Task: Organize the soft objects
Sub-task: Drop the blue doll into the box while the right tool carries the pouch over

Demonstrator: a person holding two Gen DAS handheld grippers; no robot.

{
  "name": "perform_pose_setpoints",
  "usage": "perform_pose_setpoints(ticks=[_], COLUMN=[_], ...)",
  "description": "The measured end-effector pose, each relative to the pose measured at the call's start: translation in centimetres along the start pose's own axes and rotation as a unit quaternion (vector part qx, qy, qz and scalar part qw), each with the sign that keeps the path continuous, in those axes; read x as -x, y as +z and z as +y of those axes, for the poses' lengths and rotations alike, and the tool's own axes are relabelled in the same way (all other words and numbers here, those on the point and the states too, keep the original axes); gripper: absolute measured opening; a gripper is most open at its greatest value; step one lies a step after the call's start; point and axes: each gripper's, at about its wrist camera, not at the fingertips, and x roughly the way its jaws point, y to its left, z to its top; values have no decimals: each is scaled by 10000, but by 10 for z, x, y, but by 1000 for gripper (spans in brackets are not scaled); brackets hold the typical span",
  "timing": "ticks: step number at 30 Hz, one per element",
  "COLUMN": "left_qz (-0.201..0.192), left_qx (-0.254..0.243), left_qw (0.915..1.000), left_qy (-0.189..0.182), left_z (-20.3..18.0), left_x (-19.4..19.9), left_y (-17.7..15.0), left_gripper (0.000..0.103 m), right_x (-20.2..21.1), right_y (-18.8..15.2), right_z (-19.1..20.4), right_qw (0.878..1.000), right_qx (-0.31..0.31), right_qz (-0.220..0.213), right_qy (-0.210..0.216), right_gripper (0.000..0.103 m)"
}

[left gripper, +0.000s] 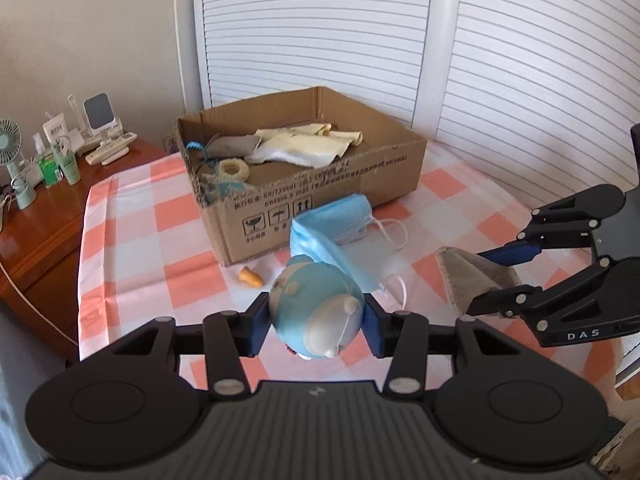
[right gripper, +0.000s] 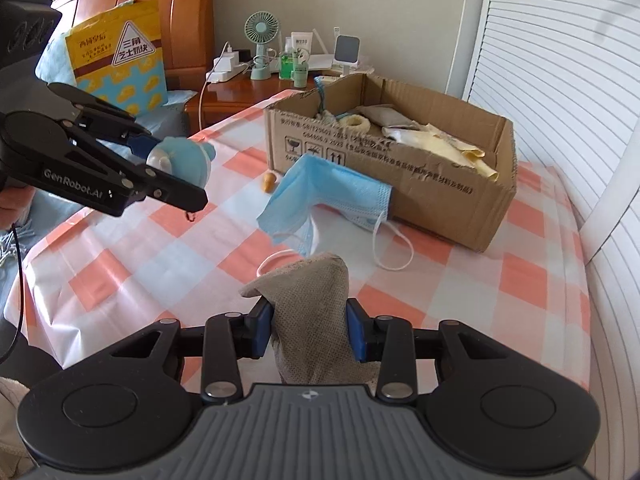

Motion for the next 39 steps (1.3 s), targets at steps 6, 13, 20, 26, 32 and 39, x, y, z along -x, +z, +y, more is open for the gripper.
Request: perform_pose_setpoints(ticks=[6,13,20,26,32,39], left_qz=[-360,-463,-594,-588,-554,-453], left_qx=[-325,-287,52,247,374,536], left_qw=[9988,9984,9967,9955,9942,9921], left_qy=[63,140,554,705,843,1043], left_z=[0,9,20,23,8,-7], left_x=[-10,-50,-76,-48,-11,8], left_y=[50,101,103,78,40,12], left_gripper=[46,46,89,96,102,102], right_x=[8,19,23,22,18,-9], right_y=[12,29,43,51,70,115], right_z=[-10,-25,-42,-54,-62,-78], right_qw=[9998,9988,9978,9971,9967,9964], right_qx=[-5,-4,-56,-122,-151,-64], right_qz=[-125,-338,-457,-503,-541,-521], right_qy=[-159,-343,-477,-566,-587,-660], right_gripper=[43,43,43,43,43,43])
